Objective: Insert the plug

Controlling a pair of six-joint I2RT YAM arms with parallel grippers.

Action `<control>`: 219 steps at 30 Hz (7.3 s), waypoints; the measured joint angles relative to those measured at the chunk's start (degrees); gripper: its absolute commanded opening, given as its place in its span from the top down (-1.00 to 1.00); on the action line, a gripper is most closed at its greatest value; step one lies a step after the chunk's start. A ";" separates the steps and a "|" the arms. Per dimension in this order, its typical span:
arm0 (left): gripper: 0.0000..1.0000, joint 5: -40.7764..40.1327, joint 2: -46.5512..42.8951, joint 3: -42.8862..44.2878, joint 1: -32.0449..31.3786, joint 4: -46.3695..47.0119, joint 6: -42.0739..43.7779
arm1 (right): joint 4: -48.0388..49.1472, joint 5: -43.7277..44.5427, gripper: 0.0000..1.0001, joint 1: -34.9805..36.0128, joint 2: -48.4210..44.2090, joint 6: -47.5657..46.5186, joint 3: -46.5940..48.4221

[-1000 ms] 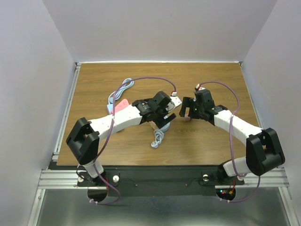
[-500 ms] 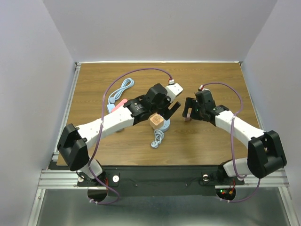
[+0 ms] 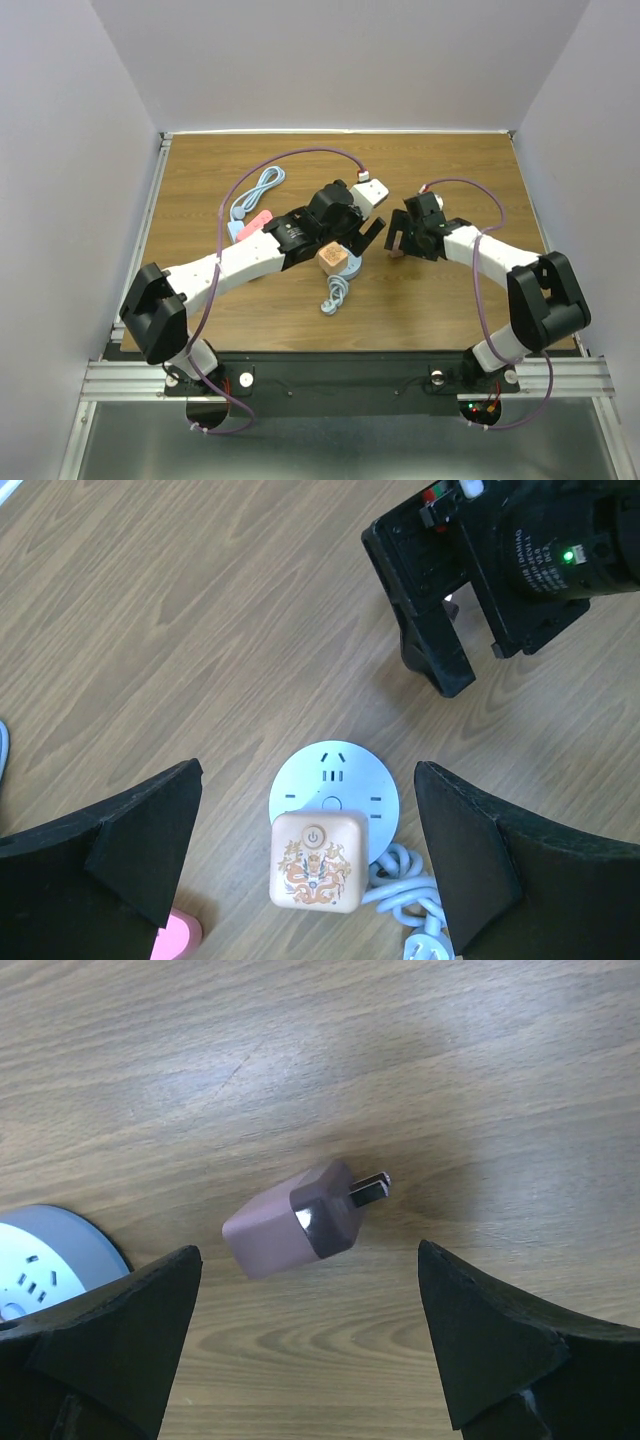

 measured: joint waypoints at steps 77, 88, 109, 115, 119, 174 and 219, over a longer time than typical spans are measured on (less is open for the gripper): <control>-0.87 26.49 -21.57 -15.32 5.22 12.41 -6.23 | -3.98 -52.52 0.96 3.91 -14.01 -29.86 6.97; -0.97 36.37 -24.94 -15.65 5.81 10.32 -7.76 | -16.22 -70.44 0.99 3.91 -13.79 -40.89 14.71; -0.56 47.06 -18.38 -15.52 6.01 10.14 -10.38 | -27.28 -76.72 0.99 4.11 -13.35 -51.56 17.35; 1.00 52.26 -16.92 -15.52 6.21 10.62 -12.50 | -28.61 -76.46 0.99 4.63 -12.63 -53.94 17.38; 1.00 54.31 -16.17 -15.45 6.88 11.04 -13.84 | -29.20 -75.80 0.72 4.83 -12.63 -55.10 17.57; 1.00 48.35 -27.30 -23.61 12.00 40.54 -27.39 | 48.48 -56.59 -0.28 4.92 -34.84 -7.28 -7.56; -0.97 43.65 -22.84 -24.76 12.09 38.21 -26.29 | 61.35 -56.19 0.99 4.07 -28.52 1.49 -10.73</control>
